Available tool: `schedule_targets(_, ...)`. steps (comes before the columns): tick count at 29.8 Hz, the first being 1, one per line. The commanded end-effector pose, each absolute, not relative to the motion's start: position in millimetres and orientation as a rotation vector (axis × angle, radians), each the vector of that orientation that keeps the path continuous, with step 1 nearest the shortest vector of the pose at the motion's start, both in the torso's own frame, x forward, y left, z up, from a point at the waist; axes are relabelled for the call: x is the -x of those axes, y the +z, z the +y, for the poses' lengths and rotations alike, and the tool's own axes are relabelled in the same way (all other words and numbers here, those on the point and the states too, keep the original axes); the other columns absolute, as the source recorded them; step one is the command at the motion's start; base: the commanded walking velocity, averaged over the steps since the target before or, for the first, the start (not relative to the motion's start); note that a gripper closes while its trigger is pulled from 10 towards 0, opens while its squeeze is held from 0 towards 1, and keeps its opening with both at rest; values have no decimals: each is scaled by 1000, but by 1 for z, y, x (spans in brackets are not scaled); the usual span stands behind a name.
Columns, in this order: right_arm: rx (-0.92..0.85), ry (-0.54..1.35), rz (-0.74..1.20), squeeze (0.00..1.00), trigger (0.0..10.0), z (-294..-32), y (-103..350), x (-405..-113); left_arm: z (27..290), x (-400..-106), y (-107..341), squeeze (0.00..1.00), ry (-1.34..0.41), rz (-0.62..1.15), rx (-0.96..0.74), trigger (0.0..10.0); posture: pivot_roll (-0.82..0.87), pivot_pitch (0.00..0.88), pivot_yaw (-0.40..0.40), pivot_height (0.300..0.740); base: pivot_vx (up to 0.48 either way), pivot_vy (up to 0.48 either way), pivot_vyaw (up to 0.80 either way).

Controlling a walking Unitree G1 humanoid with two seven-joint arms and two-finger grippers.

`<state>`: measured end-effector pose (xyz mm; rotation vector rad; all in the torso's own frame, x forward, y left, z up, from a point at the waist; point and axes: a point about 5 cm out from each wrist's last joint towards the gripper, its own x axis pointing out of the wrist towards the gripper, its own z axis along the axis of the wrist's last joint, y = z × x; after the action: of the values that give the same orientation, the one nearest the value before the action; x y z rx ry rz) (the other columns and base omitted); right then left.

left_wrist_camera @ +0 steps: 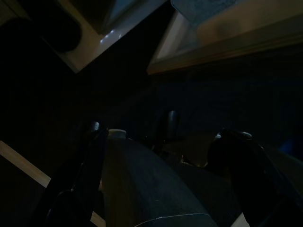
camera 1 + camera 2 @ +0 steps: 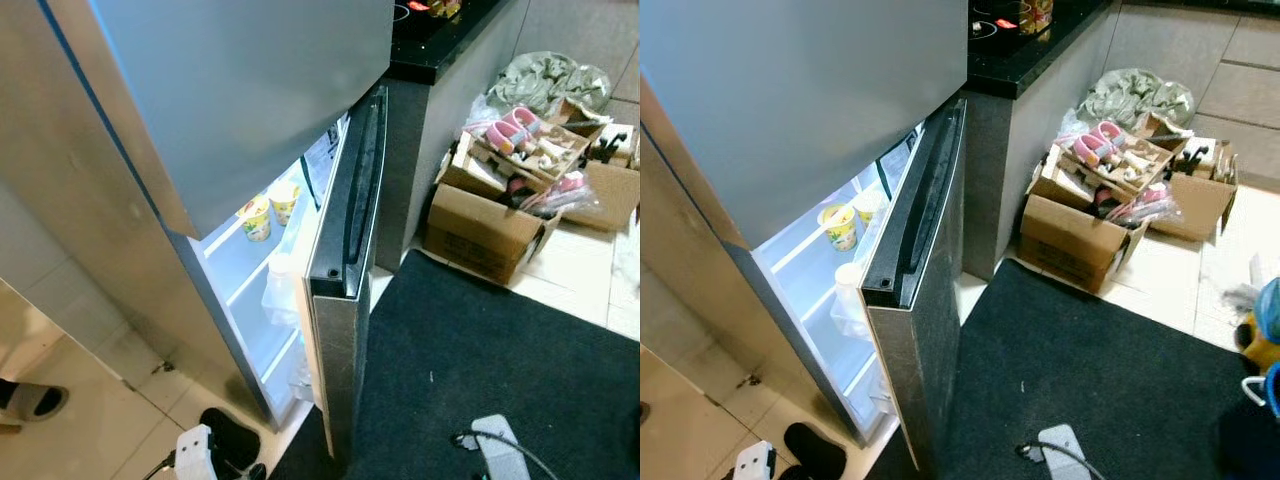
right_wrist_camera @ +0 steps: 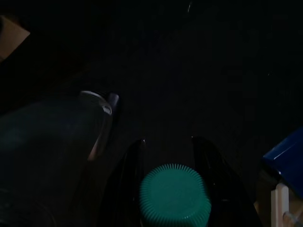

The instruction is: Restocking fridge

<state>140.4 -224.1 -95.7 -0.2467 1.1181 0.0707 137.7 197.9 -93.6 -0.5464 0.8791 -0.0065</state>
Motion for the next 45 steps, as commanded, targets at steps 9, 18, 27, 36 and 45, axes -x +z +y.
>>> schedule_targets(9, 273, 87, 1110, 0, 10000, -227, -93, -145, 180, -187, -65, 0, -384, 706, 539, 10000, -17, 74, 29, 740, 0, 0, 0)
schedule_targets(18, 273, 69, 1101, 0, 10000, -230, -91, -149, 153, -219, -48, 0, -558, 651, 446, 10000, -24, 76, 30, 740, 0, 0, 0)
schedule_targets(27, 269, 59, 1113, 0, 10000, -232, -93, -144, 111, -253, -24, 0, -665, 563, 318, 10000, -28, 81, 36, 740, 0, 0, 0)
schedule_targets(36, 267, 52, 1109, 0, 10000, -233, -92, -145, 26, -260, 14, 0, -1019, 389, 335, 10000, -28, 78, 38, 740, 0, 0, 0)
schedule_targets(45, 263, 52, 1107, 0, 10000, -233, -92, -145, 36, -254, 13, 0, -1132, 382, 323, 10000, -36, 77, 41, 740, 0, 0, 0)
